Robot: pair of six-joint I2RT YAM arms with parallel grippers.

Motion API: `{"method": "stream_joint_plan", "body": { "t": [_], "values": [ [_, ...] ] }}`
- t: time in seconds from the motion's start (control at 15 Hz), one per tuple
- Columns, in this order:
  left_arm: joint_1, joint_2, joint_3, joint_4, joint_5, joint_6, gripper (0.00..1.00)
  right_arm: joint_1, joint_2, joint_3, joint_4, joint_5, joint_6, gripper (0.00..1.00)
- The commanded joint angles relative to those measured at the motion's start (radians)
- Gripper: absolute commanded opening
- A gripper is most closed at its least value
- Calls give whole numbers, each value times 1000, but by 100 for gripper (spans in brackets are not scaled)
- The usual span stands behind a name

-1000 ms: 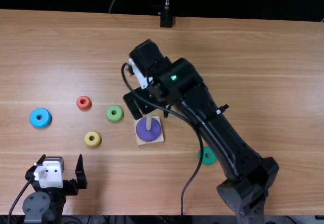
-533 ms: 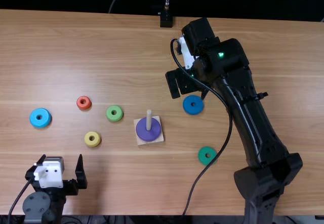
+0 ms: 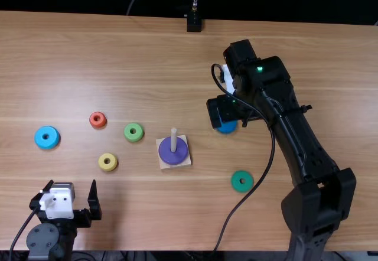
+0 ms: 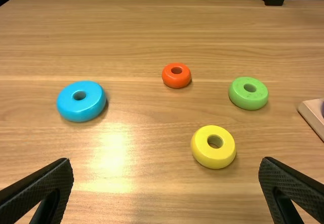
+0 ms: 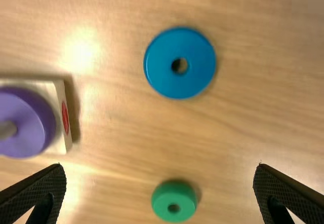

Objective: Build the Hanoi tower: stack the rings onto the peg from bottom to top in this color order: purple, dark blue, light blue, dark green, light green, yellow, orange.

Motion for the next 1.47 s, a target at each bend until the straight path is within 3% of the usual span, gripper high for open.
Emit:
{"method": "stream_joint_plan", "body": {
  "t": [0.0, 0.13, 0.27, 0.33, 1.4],
  "values": [
    [-1, -6, -116, -67, -6, 2, 100, -2, -10, -9, 15, 6, 9, 100],
    [-1, -6, -116, -67, -6, 2, 100, -2, 58, 0, 28, 22, 27, 100],
    [-1, -6, -115, -66, -6, 2, 100, -2, 106, 6, 32, 30, 81, 100],
    [-1, -6, -116, -66, -6, 2, 100, -2, 118, 6, 36, 30, 94, 100],
    [-1, -6, -116, -66, -6, 2, 100, 8, 311, 61, 76, 28, 99, 100]
  ]
}}
